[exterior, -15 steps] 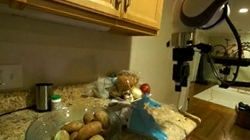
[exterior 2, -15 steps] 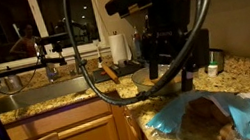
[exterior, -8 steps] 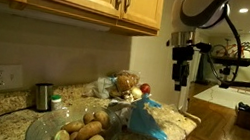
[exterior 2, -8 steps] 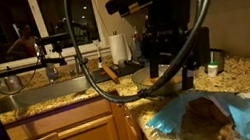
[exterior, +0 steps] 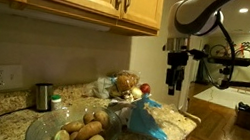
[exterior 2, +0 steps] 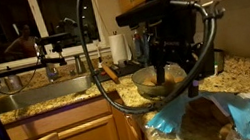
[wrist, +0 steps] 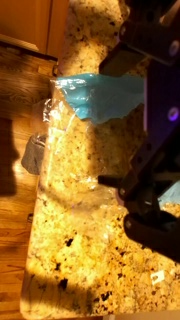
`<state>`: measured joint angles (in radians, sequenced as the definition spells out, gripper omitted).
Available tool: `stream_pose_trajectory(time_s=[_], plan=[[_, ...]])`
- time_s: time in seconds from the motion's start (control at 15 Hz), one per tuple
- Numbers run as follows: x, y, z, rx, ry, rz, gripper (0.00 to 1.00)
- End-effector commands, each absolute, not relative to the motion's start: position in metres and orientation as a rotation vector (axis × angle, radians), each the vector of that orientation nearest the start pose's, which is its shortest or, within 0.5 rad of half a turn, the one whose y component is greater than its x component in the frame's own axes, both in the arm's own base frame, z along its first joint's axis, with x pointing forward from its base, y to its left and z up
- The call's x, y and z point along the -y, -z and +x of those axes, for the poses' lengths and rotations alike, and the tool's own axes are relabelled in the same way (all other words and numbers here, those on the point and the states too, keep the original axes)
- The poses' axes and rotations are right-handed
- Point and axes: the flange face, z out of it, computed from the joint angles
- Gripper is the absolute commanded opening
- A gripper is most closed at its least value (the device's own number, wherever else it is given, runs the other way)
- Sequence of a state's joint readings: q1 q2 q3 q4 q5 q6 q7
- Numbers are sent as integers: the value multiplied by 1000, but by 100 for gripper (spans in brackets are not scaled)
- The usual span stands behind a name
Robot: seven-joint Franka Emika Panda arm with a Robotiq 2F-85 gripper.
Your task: Remove the potatoes from the plastic bag and place them in the glass bowl on the left
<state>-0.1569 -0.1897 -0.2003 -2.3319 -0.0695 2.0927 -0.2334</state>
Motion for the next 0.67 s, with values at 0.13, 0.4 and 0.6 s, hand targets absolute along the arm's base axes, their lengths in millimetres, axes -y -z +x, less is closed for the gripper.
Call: stream_pose_trajectory(time_s=[0.13,0.4,0.6], plan=[[176,-370,470,-160,-63,-3145,100],[182,-341,489,-112,-66,-3160,100],[187,-326,506,-85,-63,-3175,100]])
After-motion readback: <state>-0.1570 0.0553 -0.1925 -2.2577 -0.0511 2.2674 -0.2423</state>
